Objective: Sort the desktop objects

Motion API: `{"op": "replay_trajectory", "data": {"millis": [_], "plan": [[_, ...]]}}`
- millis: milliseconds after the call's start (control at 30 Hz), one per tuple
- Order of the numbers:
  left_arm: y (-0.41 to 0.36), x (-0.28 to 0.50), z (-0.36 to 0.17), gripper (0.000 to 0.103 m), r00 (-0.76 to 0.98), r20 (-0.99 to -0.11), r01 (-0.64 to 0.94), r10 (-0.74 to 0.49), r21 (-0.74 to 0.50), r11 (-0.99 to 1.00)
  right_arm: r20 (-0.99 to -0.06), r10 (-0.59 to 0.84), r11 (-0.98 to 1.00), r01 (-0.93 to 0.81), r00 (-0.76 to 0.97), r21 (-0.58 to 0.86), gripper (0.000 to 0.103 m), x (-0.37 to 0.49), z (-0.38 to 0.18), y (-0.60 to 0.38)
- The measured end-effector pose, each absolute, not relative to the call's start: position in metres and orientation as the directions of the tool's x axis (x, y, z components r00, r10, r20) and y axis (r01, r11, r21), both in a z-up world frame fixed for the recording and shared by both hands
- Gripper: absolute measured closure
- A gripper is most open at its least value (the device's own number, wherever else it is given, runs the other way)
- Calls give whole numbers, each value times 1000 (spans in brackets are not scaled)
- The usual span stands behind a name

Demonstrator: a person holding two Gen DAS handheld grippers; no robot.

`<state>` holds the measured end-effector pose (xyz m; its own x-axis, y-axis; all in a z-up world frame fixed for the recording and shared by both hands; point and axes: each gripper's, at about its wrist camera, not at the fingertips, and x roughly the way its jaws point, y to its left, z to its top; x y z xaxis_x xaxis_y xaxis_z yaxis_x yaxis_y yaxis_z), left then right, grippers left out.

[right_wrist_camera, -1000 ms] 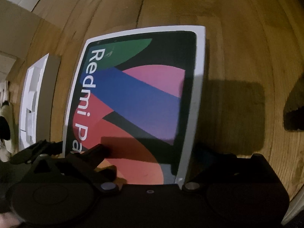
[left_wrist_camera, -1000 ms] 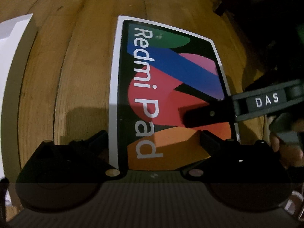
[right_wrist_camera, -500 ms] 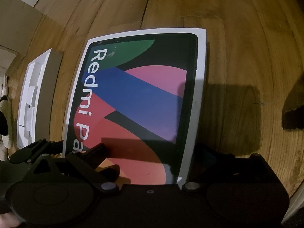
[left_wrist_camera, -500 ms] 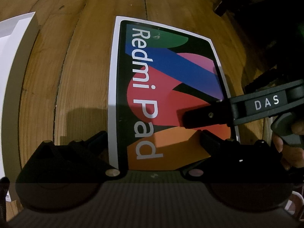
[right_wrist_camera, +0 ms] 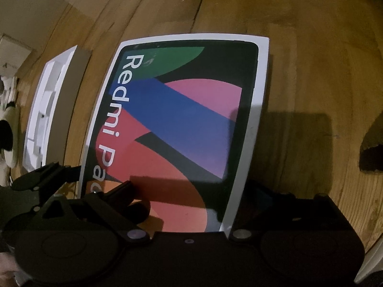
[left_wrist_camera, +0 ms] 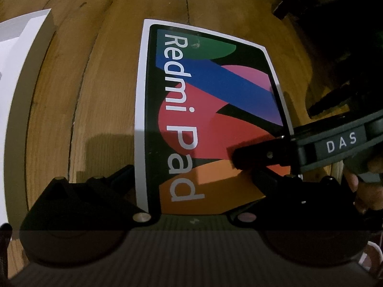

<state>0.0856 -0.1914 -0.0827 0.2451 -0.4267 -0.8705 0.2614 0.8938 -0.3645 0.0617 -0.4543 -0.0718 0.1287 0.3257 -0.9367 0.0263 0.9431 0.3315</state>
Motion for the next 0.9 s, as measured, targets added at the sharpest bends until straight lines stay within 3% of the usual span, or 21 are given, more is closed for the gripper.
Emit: {"op": "replay_trajectory", "data": {"millis": [900], "plan": [[-185, 65, -33, 0, 340, -877, 305, -339, -238, 922, -940, 277, 959, -113, 201, 258, 9, 53, -17, -412]]}}
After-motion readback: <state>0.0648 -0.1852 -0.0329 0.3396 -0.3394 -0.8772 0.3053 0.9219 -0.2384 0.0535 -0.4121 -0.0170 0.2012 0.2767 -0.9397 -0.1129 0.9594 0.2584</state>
